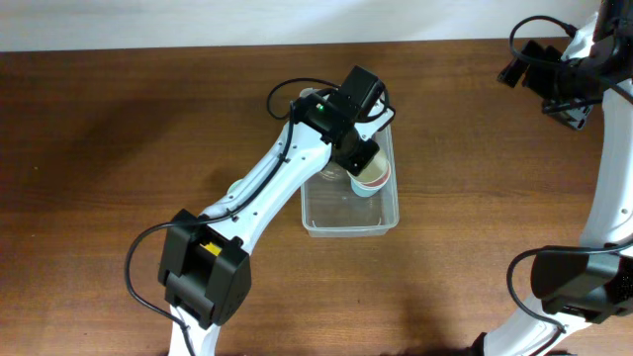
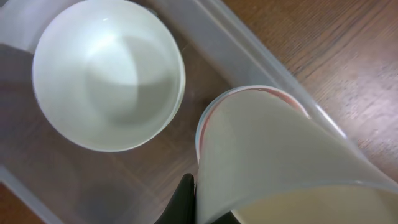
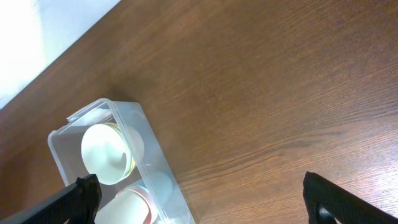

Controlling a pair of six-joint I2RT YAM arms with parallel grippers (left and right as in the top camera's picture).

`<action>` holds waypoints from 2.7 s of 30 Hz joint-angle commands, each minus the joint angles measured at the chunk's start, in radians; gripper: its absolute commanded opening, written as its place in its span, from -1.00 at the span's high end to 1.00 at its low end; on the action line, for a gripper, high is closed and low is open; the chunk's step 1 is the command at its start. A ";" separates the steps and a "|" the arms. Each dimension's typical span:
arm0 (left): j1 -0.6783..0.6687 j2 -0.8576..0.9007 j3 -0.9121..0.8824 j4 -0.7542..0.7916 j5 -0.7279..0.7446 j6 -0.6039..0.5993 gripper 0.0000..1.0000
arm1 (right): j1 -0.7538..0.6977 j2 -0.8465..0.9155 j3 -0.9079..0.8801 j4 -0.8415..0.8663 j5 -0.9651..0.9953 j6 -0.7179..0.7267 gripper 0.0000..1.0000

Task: Pack container
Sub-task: 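Carry white cup with left gripper and stack it on pink cup, then move left gripper to the teal cup and grasp it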

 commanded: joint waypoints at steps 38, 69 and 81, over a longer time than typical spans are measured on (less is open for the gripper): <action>0.475 0.003 0.108 -0.587 -0.042 -0.218 -0.55 | -0.003 0.000 0.008 0.000 0.002 0.000 -0.98; 0.476 -0.424 -0.299 -0.405 -0.112 -0.314 -0.68 | -0.003 0.000 0.008 0.000 0.002 0.000 -0.98; 0.525 -0.451 -0.633 -0.080 -0.100 -0.311 -0.53 | -0.003 0.000 0.008 0.000 0.002 0.000 -0.98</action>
